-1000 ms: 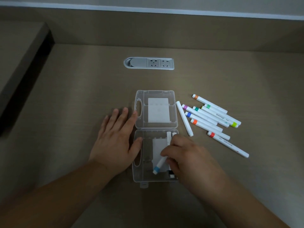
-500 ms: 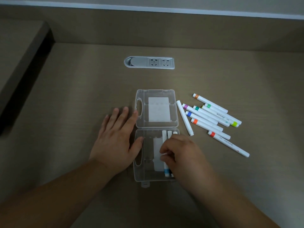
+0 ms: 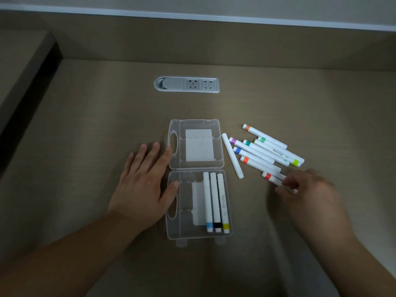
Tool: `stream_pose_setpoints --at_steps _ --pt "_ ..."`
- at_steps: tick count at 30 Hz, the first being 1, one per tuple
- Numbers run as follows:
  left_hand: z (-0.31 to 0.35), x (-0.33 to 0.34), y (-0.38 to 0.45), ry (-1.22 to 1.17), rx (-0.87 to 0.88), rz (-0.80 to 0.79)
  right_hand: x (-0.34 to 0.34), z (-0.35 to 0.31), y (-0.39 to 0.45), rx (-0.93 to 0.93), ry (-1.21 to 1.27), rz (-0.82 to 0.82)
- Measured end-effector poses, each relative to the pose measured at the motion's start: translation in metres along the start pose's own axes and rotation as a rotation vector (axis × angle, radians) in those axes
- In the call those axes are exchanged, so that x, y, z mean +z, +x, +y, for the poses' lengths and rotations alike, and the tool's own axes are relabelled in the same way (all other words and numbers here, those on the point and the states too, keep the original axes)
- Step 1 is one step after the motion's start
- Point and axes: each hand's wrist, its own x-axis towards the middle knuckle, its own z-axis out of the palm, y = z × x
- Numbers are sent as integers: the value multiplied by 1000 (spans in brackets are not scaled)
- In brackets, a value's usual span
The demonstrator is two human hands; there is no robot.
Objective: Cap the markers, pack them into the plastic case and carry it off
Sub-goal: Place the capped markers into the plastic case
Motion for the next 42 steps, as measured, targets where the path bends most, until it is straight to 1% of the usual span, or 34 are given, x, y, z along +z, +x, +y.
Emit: stream_pose_setpoints --at_steps 5,9,10,12,14,16,19,21,23,24,26,30,33,39,42 --pt "0 0 0 -10 -7 2 0 6 1 13 -43 -50" --pt "0 1 0 -7 -6 6 1 -4 0 31 -60 -186" --pt "0 0 0 -9 -6 5 1 -7 -1 32 -45 -203" --pt "0 0 0 -10 -4 3 -2 -16 -5 10 66 -180" --pt "0 0 0 -2 -7 -4 -5 -29 -10 -94 212 -140" --pt "0 -1 0 3 -10 -13 -5 -48 -16 -293 259 -172" --pt "0 -1 0 12 -8 -13 7 -75 -23 -610 163 -180" --pt "0 -2 0 16 -7 -14 19 -84 -25 -731 73 -235" --pt "0 -2 -1 5 -7 -12 29 -87 -28 -785 -36 -320" --pt "0 -2 -1 1 -5 -9 32 -87 -29 -797 -76 -354" --pt "0 -2 -1 0 -4 -2 35 -86 -31 -805 -77 -399" --pt "0 -1 -1 -2 -3 4 35 -85 -33 -762 42 -334" --pt "1 -1 -1 -2 -3 7 34 -86 -35 -735 169 -325" --pt "0 0 -2 -4 -6 13 40 -93 -32 -629 176 -346" --pt "1 0 -1 -9 -7 10 41 -95 -33 -522 205 -343"
